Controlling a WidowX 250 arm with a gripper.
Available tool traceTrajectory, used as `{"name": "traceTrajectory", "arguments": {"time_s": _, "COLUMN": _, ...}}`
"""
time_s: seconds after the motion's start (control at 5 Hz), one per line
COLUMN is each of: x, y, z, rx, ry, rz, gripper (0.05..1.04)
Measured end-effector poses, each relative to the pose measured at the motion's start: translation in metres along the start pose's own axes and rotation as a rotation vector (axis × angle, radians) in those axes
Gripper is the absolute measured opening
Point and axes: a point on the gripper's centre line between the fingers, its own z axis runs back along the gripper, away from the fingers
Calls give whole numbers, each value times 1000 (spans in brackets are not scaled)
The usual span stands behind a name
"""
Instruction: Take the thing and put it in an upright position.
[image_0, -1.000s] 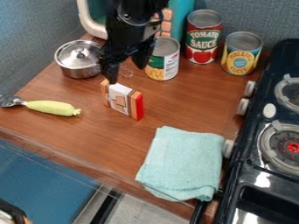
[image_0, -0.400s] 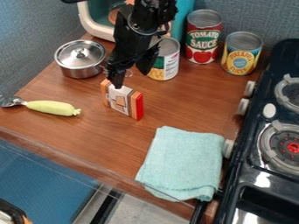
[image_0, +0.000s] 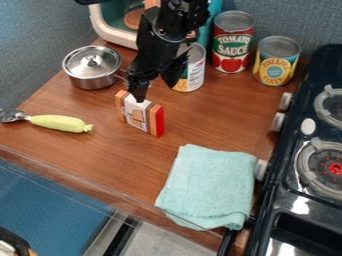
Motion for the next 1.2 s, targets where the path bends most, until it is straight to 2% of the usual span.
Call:
{"name": "traceTrajectory", "arguments": {"time_s": 0.4, "x": 2, "y": 14, "z": -11, "rx": 32, "ry": 5, "rz": -5, "gripper": 1001}}
{"name": "traceTrajectory", "arguments": {"time_s": 1.0, "x": 9, "y": 19, "z": -21, "rx": 47, "ry": -1, "rz": 3, "gripper": 1001}}
{"name": "traceTrajectory", "arguments": {"time_s": 1.2, "x": 9, "y": 24, "z": -31, "rx": 68, "ry": 10, "rz": 11, "gripper": 1001}}
